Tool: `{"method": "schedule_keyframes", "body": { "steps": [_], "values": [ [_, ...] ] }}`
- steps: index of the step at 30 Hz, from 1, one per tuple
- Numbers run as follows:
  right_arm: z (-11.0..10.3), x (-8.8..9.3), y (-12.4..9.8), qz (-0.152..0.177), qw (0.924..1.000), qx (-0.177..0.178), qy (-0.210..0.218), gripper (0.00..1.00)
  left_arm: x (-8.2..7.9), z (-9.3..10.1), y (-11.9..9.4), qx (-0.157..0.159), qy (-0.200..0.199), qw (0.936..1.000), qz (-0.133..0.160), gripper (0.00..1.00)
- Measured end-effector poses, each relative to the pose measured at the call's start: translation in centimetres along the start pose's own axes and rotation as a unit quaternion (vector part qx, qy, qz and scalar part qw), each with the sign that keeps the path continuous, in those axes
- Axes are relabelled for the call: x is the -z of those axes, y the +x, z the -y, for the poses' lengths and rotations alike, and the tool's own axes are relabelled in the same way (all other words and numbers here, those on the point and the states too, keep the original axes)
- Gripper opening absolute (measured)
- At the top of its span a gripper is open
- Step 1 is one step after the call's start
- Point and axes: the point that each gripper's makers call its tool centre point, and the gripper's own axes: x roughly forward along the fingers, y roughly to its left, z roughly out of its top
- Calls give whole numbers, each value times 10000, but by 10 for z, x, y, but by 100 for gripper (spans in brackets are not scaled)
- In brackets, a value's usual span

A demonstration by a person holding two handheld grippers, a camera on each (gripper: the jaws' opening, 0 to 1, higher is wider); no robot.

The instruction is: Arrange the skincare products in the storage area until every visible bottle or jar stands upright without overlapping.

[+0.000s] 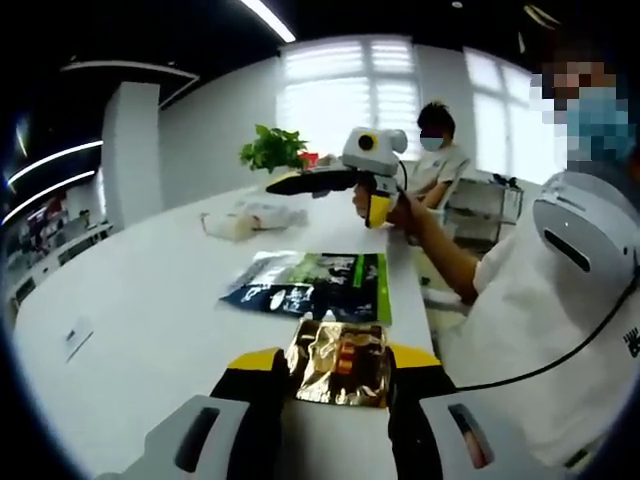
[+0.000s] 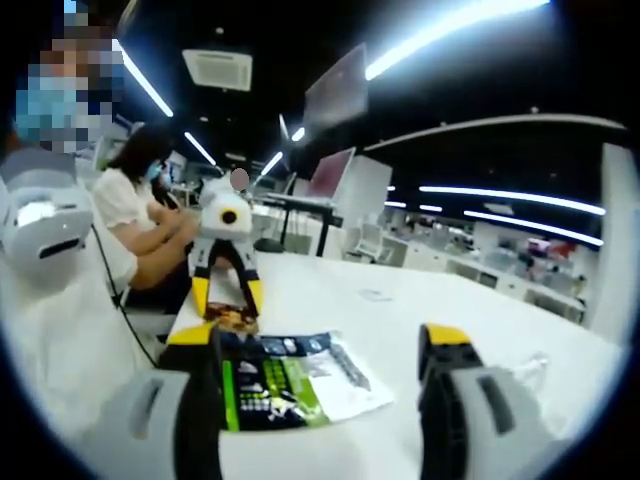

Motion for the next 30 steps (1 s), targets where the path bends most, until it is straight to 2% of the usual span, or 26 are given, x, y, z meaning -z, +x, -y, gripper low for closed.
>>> {"method": "schedule_keyframes", "body": {
  "steps": [6, 13, 17, 19, 26, 30],
  "values": [
    [-1, 0, 0, 0, 10000, -9, 3, 81, -2, 0, -1, 15, -12, 10000, 62, 42],
    [-1, 0, 0, 5, 10000, -3, 3, 82, -14, -1, -9, -66, 36, 9993, 371, 46],
    [-1, -1, 0, 23, 10000, -1, 13, 82, -33, -4, -18, -143, 103, 9969, 771, 46],
    [-1, -1, 0, 25, 10000, -3, 14, 82, -38, -6, -20, -193, 94, 9965, 809, 48],
    [0, -1, -1, 44, 10000, -10, 26, 82, -62, -31, -26, -539, 375, 9926, 1024, 52],
    [0, -2, -1, 52, 10000, -19, 31, 82, -80, -53, -29, -855, 331, 9892, 1145, 66]
  ]
}}
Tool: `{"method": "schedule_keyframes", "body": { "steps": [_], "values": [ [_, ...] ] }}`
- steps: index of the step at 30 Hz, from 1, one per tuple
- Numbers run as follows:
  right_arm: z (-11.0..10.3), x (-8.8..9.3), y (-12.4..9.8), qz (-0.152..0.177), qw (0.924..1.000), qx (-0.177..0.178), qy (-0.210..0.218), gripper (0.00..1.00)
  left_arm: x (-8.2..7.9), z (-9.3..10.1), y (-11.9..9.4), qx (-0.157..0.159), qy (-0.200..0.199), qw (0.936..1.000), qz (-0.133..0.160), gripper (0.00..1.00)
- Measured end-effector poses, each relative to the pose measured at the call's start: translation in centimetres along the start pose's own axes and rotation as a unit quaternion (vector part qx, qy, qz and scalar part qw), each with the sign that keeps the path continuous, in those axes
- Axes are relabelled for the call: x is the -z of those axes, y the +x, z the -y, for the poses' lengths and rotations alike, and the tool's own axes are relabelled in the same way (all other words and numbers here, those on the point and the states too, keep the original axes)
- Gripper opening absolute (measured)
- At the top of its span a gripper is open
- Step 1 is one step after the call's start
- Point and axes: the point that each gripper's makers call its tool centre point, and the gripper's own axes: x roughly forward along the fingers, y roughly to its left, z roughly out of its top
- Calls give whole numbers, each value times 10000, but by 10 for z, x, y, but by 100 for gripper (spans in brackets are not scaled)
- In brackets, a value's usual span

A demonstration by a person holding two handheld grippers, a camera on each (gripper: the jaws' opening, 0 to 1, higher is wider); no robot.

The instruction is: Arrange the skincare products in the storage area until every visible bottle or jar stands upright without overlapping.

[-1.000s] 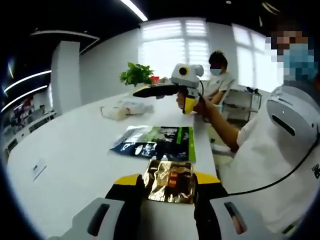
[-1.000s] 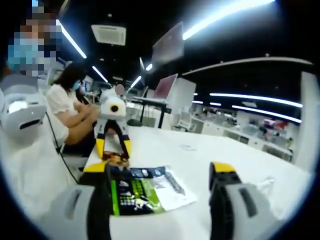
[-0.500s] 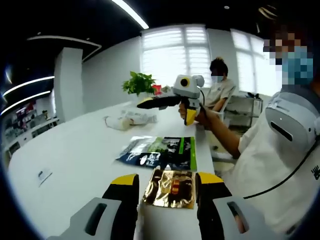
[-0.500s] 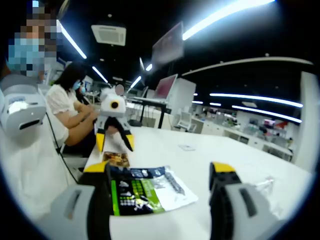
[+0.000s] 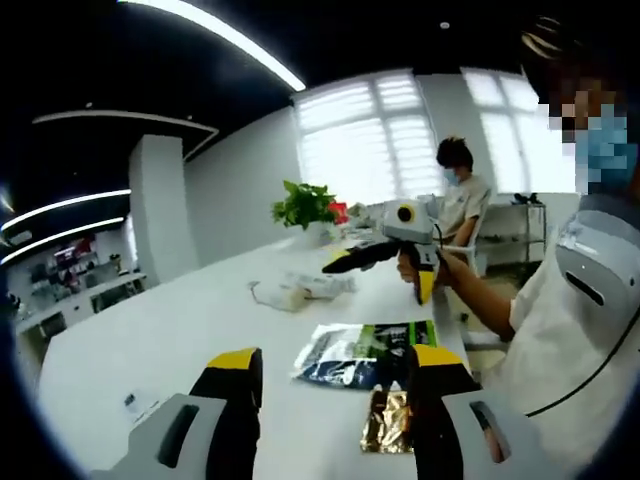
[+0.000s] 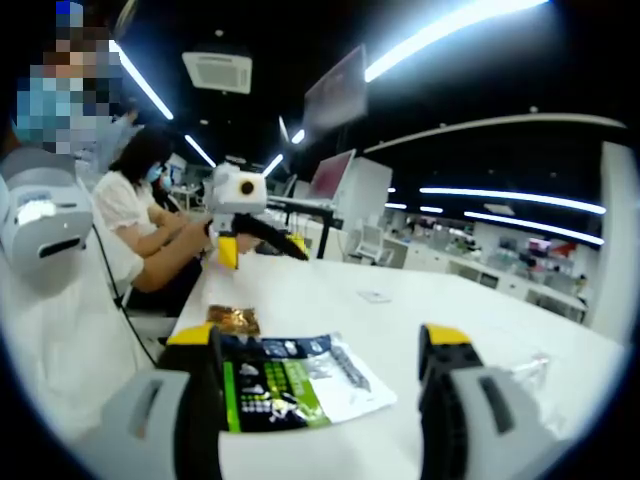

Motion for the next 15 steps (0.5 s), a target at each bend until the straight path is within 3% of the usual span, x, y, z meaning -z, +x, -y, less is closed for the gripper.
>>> {"method": "schedule_keyframes", "body": {
  "steps": [9, 15],
  "values": [
    [-1, -1, 0, 23, 10000, -22, 8, 82, -15, -60, 17, -454, -7, 9989, -75, 72],
    [-1, 0, 1, 9, 10000, -39, 2, 82, -15, -98, 27, -703, 17, 9970, -308, 76]
  ]
}}
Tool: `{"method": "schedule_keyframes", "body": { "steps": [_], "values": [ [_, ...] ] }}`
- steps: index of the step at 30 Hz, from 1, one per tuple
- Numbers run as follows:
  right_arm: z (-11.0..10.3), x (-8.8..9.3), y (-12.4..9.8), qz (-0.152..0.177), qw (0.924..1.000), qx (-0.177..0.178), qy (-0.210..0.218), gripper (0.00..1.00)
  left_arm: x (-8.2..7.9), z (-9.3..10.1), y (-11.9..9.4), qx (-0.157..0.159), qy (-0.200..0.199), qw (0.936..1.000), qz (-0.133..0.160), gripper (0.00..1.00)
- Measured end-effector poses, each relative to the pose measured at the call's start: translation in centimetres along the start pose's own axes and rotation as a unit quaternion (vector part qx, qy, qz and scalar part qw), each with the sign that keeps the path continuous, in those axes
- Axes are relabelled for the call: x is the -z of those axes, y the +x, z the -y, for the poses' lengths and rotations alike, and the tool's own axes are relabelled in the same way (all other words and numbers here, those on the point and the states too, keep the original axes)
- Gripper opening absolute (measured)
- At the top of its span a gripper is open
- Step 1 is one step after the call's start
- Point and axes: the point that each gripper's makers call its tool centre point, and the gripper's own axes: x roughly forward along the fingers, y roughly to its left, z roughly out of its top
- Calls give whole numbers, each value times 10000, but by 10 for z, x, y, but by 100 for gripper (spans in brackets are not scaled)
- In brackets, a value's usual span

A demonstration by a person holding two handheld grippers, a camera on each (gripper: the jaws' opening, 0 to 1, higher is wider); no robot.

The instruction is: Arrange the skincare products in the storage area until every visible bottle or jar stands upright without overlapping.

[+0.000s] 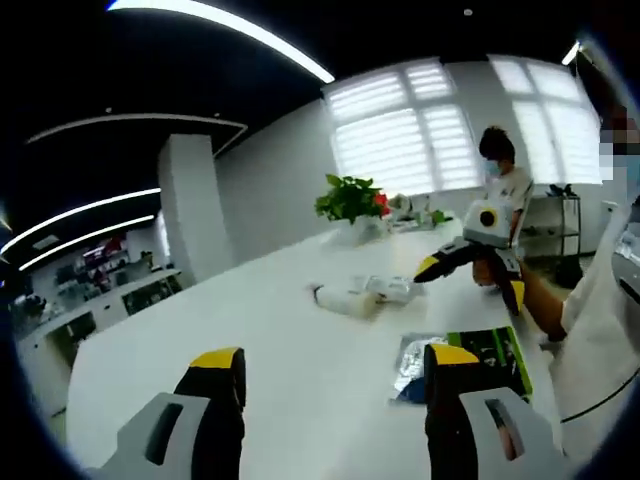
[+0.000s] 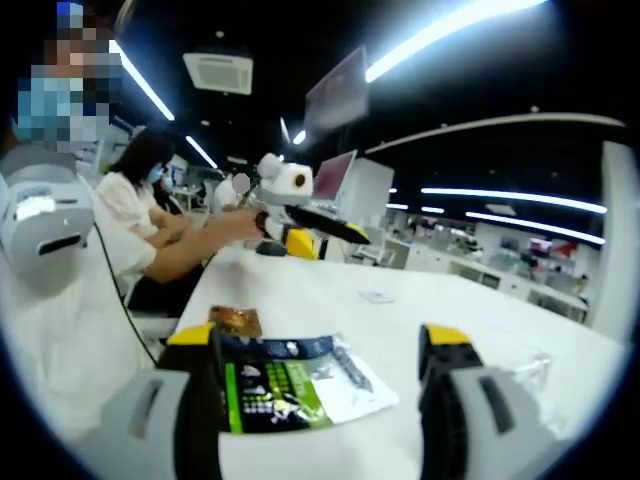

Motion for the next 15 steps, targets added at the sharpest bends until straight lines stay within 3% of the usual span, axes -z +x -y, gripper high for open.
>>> {"method": "schedule_keyframes", "body": {
  "steps": [4, 6, 7, 11, 15],
  "values": [
    [0, 0, 0, -1, 10000, -1, 6, 82, 11, -25, 13, -90, -187, 9993, -297, 83],
    [-1, 0, 0, 1, 10000, -8, 5, 82, 12, -37, 18, -84, -353, 9989, -302, 89],
    [-1, 0, 1, -5, 10000, -9, 5, 82, 16, -46, 20, -119, -520, 9979, -372, 90],
    [-1, 0, 0, 6, 10000, -6, 6, 82, 30, -72, 26, -217, -541, 9972, -474, 90],
    [-1, 0, 0, 7, 10000, -14, 6, 82, 32, -70, 25, -60, -1106, 9935, -253, 93]
  ]
}}
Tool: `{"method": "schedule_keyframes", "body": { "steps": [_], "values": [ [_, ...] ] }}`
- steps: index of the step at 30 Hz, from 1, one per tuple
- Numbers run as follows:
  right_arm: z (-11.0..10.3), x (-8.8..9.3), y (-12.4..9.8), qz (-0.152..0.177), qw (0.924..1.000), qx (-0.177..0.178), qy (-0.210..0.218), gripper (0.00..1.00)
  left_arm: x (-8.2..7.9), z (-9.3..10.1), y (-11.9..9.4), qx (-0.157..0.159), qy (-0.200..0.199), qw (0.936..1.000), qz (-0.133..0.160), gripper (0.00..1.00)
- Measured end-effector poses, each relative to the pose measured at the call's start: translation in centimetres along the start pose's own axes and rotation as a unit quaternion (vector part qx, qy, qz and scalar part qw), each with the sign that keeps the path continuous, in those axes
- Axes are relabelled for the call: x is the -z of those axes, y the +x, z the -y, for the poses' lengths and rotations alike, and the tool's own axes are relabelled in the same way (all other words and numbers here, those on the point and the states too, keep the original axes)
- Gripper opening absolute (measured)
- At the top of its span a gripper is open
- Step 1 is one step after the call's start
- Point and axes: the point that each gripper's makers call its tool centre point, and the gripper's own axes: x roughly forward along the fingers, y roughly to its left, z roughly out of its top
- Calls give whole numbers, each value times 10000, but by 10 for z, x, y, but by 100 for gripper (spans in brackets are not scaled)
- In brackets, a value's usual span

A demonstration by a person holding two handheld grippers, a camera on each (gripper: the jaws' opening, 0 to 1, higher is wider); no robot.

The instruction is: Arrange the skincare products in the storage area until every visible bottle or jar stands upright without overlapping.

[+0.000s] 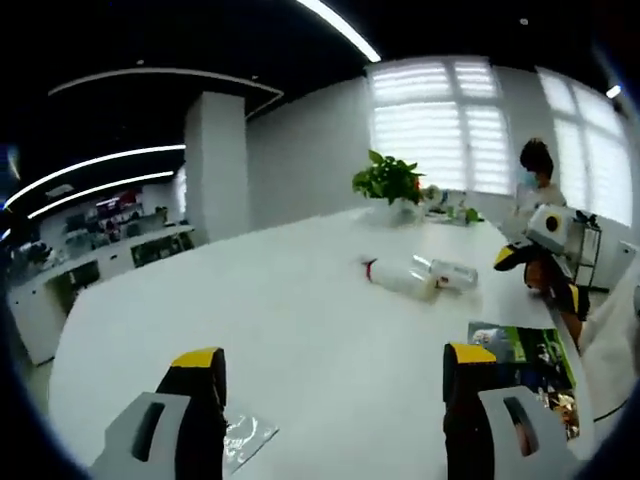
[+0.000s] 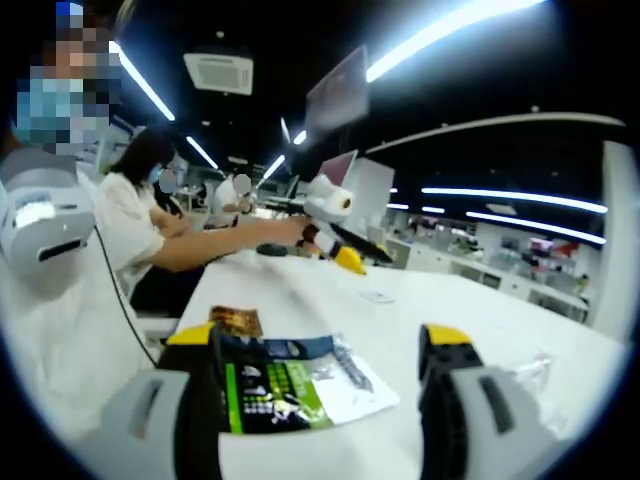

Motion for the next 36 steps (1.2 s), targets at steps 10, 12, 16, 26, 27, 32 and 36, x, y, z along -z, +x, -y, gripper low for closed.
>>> {"method": "schedule_keyframes", "body": {
  "steps": [10, 12, 16, 26, 27, 32, 36],
  "values": [
    [0, 0, -1, 0, 10000, 8, -5, 82, 25, -34, -1, -402, -35, 9991, -109, 90],
    [0, -1, -1, 25, 10000, 4, 1, 82, 29, -40, -1, -437, -76, 9989, -126, 90],
    [1, -2, -1, 44, 10000, 22, 7, 83, 36, -52, 0, -570, -131, 9982, -162, 90],
    [0, -2, 0, 52, 10000, 30, 20, 83, 53, -72, -4, -719, -284, 9964, -345, 90],
    [0, -2, 0, 48, 10000, 26, 18, 83, 54, -72, -4, -715, -301, 9964, -340, 90],
    [0, -2, 0, 48, 10000, 26, 15, 83, 57, -79, -2, -798, -381, 9955, -338, 88],
    [0, -2, 0, 45, 10000, 27, 15, 83, 67, -82, 1, -898, -309, 9941, -529, 87]
  ]
}}
